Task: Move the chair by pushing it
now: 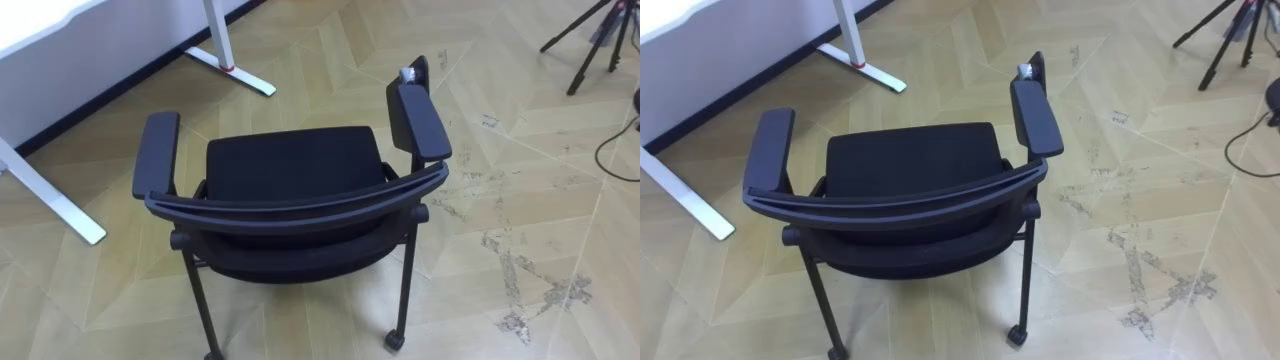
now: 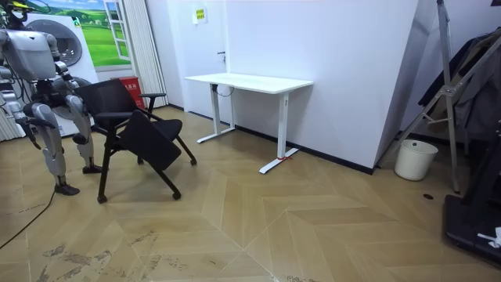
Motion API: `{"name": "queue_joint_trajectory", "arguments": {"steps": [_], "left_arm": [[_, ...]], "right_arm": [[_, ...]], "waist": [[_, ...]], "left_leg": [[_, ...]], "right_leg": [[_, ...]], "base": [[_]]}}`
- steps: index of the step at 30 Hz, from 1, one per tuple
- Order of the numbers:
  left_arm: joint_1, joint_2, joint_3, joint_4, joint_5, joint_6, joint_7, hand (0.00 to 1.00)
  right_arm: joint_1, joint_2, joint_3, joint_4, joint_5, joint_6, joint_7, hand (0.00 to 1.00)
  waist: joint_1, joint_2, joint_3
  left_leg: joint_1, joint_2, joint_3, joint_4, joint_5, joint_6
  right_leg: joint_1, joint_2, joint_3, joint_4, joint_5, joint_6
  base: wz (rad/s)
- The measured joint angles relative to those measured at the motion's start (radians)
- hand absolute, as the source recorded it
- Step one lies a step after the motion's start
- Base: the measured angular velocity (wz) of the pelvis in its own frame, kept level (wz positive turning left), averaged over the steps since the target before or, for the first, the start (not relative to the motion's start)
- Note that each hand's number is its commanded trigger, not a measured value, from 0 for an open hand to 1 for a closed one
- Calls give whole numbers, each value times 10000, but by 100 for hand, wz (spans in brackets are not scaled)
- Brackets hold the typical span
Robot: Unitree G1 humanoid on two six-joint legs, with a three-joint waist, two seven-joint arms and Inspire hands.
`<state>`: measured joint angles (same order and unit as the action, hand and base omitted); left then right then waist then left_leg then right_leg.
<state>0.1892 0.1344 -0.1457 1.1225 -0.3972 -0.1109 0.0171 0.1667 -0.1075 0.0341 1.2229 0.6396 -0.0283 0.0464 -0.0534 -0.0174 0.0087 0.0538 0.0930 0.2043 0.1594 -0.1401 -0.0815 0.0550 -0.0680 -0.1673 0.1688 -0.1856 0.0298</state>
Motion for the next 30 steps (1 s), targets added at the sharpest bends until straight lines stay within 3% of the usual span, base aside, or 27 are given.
{"name": "queue_joint_trajectory", "arguments": {"steps": [23,30], "left_arm": [[60,-27,379,5,157,209,654,0],[200,-60,795,-40,205,251,1118,0]], "right_arm": [[108,-2,-221,-30,219,86,-128,0],[121,-11,-610,-35,126,311,-221,0]], "waist": [[-12,33,-20],[-28,59,-54]], "left_leg": [[22,0,52,-3,0,0],[127,-1,-30,1,-1,1]], "right_leg": [[31,-3,-14,-8,1,-1],[203,-3,-94,-2,1,-1]], "base": [[0],[2]]}}
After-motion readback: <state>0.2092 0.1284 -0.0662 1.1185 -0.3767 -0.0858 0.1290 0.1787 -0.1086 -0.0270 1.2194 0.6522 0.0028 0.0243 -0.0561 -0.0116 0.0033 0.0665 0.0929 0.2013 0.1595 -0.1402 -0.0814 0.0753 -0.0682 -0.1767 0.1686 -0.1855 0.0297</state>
